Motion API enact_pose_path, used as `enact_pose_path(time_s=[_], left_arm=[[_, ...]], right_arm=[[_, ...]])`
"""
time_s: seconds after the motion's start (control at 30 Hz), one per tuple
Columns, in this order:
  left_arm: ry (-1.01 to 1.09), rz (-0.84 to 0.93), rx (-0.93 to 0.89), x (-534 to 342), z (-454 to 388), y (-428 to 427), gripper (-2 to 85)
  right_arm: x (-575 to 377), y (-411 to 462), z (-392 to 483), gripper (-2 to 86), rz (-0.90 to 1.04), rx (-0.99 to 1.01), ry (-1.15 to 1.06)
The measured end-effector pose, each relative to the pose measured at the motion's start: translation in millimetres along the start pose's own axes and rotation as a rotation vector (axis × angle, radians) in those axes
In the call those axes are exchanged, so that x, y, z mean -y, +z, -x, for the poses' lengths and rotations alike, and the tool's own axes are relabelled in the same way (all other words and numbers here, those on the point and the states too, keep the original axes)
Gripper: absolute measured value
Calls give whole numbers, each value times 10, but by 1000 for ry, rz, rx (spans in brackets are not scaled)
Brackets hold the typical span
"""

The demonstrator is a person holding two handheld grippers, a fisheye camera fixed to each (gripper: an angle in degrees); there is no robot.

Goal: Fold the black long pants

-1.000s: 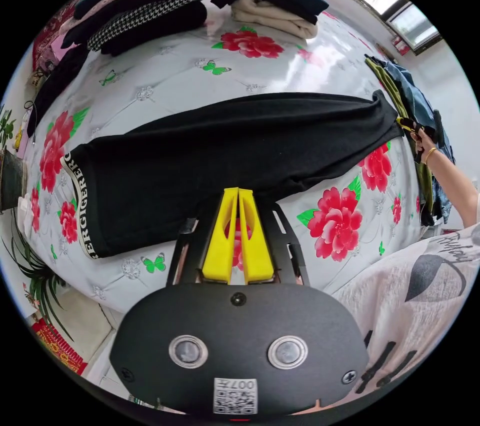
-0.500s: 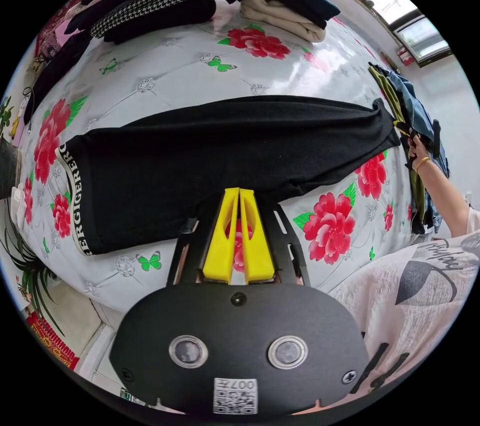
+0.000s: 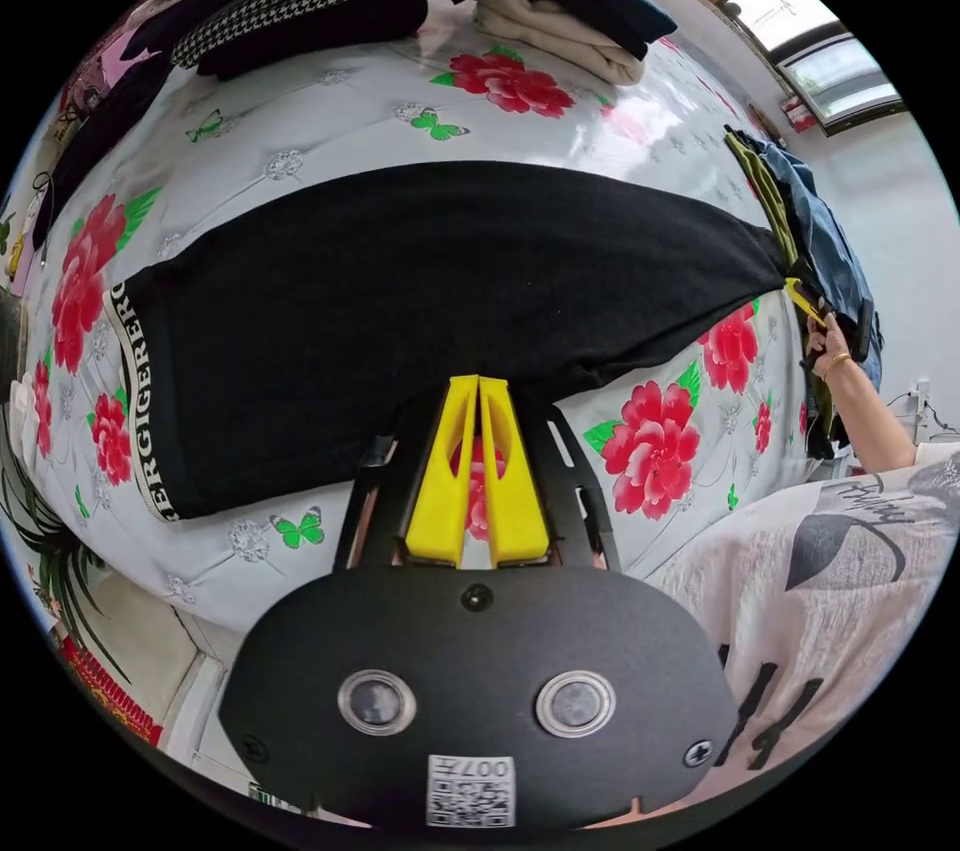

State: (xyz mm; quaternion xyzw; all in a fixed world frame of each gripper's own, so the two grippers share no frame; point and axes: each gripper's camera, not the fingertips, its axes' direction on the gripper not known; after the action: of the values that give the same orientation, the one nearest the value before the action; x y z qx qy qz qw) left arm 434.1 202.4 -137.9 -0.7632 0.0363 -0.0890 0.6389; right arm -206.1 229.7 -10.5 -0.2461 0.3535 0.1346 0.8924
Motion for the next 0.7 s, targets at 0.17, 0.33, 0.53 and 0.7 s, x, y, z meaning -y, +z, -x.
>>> enact_pose_path(time_s=[0.17, 0.33, 0.53, 0.7], left_arm=[[-11, -21, -17, -44, 146, -195, -9], [-199, -176, -178, -374, 640, -597, -5], [-709, -366, -277, -1111, 1789, -890, 35], [-953, -482, -299, -1577, 2427, -1002, 68]], right_arm=[[-119, -261, -395, 49, -96, 135, 215], [-393, -194, -650, 61, -121, 278, 371], [-94, 127, -564, 18, -93, 369, 462], [187, -21, 639, 3, -62, 406, 2]])
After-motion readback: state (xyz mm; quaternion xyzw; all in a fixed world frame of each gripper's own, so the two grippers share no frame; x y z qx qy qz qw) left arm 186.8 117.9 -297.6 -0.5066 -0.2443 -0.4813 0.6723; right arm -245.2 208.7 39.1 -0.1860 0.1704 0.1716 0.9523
